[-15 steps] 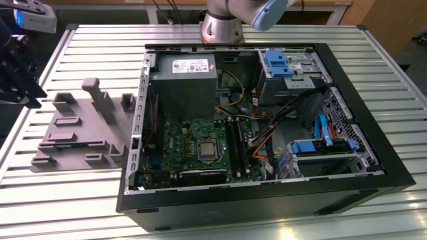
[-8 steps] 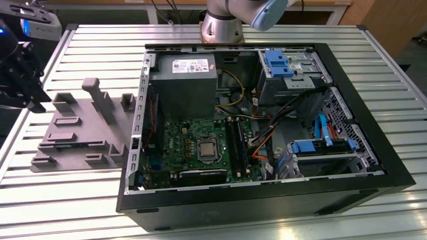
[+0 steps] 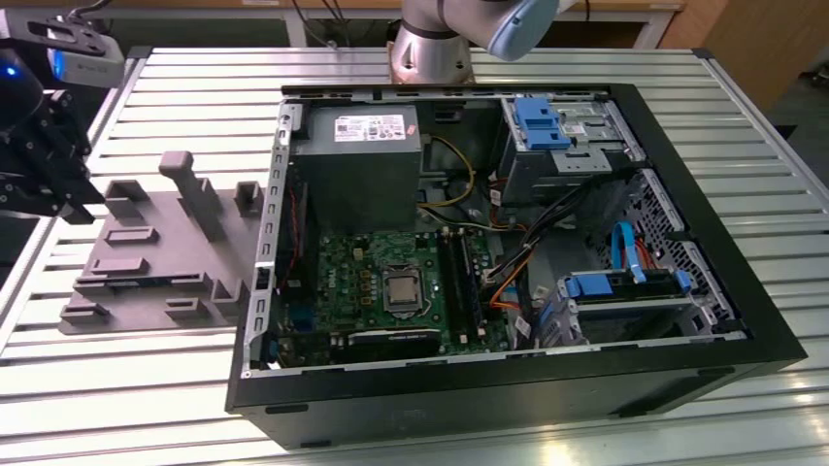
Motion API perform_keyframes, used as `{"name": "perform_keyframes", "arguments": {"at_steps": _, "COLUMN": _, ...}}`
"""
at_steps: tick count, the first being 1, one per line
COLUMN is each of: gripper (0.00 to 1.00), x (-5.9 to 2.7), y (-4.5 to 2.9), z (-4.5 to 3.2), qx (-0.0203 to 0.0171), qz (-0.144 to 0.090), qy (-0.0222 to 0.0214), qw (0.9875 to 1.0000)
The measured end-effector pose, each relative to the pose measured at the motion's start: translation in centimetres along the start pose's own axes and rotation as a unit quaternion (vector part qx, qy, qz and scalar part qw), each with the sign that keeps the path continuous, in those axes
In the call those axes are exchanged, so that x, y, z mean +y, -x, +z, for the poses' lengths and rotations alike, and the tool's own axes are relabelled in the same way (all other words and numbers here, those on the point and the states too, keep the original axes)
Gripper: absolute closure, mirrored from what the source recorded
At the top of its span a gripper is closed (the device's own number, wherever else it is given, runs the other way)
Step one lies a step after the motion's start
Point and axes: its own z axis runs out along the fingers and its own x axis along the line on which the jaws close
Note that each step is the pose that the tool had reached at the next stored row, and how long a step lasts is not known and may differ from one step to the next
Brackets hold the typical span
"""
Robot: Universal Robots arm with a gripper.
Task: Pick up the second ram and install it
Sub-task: 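Pick up the second ram and move it above second insertion slot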
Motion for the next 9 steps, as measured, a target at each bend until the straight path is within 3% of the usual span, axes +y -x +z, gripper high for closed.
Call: {"name": "perform_keyframes", "arguments": {"at_steps": 9, "gripper": 0.68, "x": -0.01, "y": -0.22, "z": 1.63, "qx": 0.0, "qz": 0.0, "qy": -0.0002, "qw": 1.0}}
